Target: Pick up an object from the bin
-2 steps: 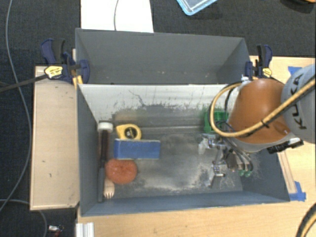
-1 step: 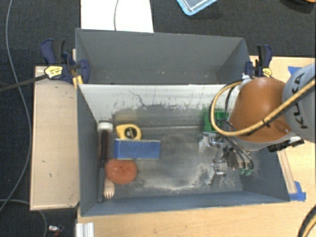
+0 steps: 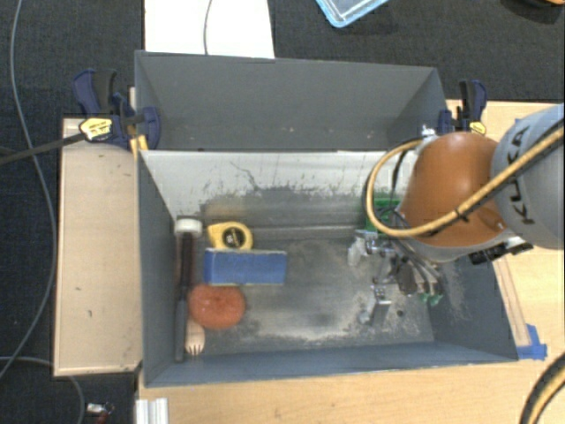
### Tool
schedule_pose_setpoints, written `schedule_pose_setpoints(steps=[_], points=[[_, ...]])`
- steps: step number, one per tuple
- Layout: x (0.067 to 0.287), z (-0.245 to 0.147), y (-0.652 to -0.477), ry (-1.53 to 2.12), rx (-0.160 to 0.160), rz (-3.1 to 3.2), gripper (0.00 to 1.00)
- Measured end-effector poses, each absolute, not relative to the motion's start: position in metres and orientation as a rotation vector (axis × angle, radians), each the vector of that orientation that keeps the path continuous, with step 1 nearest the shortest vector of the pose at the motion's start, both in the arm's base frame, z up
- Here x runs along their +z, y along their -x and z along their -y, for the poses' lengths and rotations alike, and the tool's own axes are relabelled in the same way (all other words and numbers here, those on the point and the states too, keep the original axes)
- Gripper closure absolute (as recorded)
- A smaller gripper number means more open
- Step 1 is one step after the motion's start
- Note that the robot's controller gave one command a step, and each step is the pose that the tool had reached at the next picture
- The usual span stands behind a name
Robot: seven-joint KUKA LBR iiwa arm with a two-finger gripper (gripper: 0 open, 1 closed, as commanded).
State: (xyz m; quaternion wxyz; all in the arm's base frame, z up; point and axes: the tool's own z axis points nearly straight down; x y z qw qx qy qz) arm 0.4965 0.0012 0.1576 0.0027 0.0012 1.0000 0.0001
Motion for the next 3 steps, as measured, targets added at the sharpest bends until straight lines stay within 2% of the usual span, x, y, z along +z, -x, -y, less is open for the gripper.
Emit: schedule_pose_setpoints(steps=[1, 2, 3], points=[[0.145, 0.009, -0.501, -0.034, 0.001, -3.138, 0.00], [0.155, 0.003, -0.526, -0.079, 0.002, -3.134, 0.00], [0.116, -0.020, -0.519, -0.067, 0.001, -3.133, 0.00]])
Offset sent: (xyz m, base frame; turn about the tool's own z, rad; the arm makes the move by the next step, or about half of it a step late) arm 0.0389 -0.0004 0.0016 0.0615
